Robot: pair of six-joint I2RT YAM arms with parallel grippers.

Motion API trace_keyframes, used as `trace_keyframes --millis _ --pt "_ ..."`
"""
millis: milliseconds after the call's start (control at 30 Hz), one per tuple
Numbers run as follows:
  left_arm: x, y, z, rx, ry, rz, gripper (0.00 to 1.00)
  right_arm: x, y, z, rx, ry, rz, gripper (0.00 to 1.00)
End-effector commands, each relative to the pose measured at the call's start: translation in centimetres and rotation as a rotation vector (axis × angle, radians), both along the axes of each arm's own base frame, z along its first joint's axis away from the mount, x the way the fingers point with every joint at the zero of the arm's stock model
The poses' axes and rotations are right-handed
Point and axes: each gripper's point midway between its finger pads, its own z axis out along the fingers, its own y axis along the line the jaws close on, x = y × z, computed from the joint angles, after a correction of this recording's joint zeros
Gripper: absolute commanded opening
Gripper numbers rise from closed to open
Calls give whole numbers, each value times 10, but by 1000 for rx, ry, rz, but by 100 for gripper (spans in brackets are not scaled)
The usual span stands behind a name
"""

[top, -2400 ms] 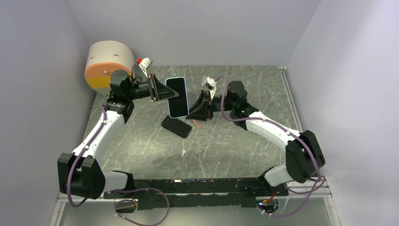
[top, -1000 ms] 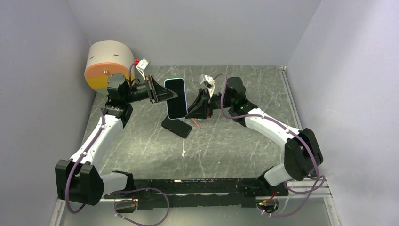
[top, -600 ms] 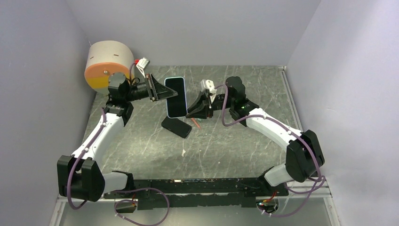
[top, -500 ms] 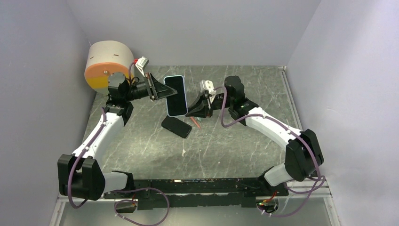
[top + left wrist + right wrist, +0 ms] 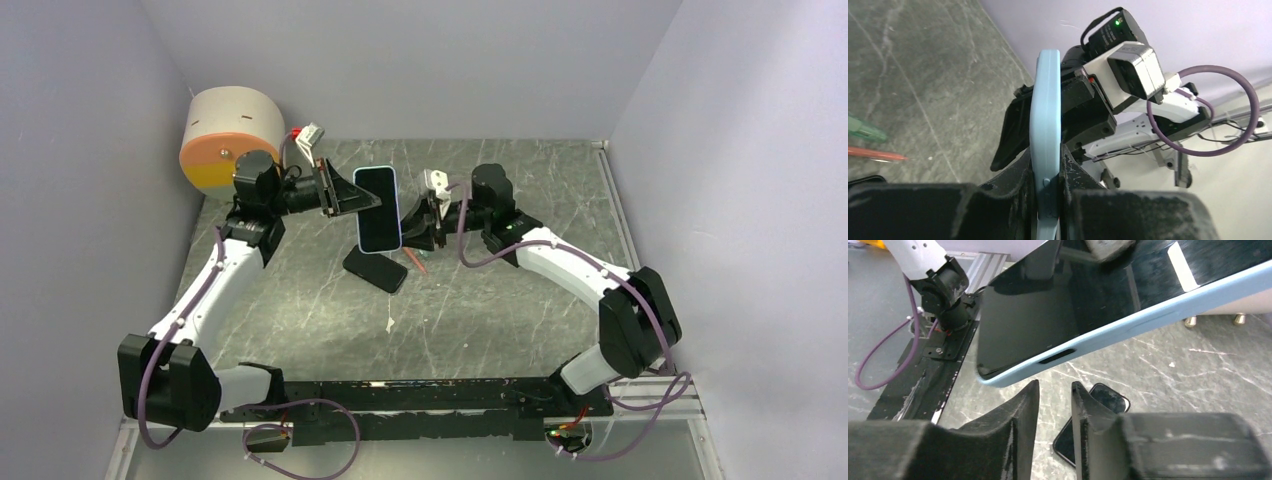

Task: Take the phone out of the phone case
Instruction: Remove the phone case from the phone.

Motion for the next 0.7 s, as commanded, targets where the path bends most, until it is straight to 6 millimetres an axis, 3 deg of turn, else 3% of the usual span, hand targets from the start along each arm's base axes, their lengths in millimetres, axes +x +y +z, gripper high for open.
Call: trace_keyframes --millis 0,167,333,500,667 --pt "-2 6 33 40 -205 45 2 -22 -11 20 42 -5 48 37" --pt "1 7 39 39 -258 65 3 -36 -16 23 31 65 72 48" --pt "-3 6 48 30 -319 53 3 -39 -16 33 50 150 73 50" --pt "-10 6 51 -4 -338 30 2 -39 -12 49 94 215 86 49" --pt "-16 5 56 -21 -356 15 2 -36 -9 55 119 241 90 41"
